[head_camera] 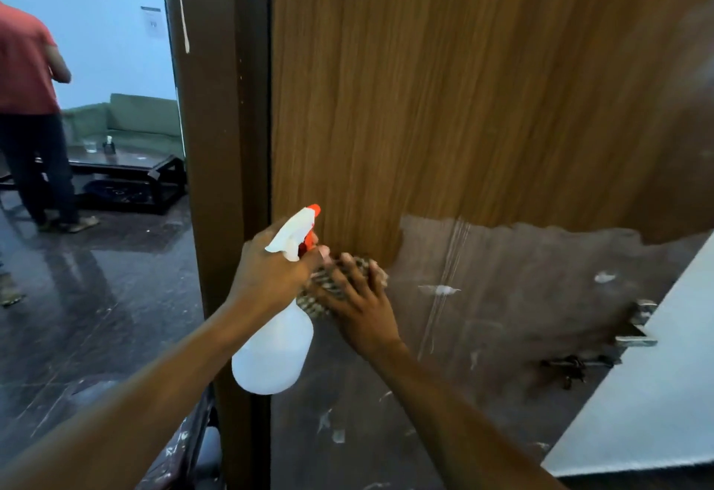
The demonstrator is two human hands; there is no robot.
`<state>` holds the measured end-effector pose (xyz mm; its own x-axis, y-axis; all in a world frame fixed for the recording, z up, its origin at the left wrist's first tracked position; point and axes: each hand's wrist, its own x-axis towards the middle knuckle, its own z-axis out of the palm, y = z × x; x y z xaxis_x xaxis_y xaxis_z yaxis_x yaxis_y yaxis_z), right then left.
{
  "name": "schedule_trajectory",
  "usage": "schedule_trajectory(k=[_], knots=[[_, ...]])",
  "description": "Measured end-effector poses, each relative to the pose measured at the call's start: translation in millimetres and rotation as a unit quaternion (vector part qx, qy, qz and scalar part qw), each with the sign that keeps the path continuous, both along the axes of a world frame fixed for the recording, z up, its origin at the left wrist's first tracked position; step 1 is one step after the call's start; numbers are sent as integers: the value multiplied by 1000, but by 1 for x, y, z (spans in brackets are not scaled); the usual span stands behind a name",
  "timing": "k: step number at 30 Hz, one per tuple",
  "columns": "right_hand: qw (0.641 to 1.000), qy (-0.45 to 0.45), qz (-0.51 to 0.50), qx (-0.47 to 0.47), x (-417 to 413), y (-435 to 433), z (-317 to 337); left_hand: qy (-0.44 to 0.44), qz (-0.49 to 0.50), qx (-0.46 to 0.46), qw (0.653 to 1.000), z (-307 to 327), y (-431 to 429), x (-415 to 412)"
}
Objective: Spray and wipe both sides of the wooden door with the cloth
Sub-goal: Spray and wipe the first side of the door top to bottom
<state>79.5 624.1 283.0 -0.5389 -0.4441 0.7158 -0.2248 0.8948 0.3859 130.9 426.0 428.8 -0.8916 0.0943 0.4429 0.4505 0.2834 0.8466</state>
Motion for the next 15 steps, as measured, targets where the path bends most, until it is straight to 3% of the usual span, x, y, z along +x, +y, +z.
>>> schedule_trajectory(k=[3,7,10,13,15], knots=[[989,35,-52,-137,15,45,11,-14,4,13,1000,-5,6,2],[950,83,-116,-278,10,44,78,-44,2,10,999,-10,24,4],[976,81,-58,-193,1,35,96,-62,-12,11,998,-9,42,5],[998,29,15,-60,10,55,66,-73,-10,11,997,-8,58,9],[999,7,7,-43,21,83,35,-80,-2,12,997,-9,67,14]])
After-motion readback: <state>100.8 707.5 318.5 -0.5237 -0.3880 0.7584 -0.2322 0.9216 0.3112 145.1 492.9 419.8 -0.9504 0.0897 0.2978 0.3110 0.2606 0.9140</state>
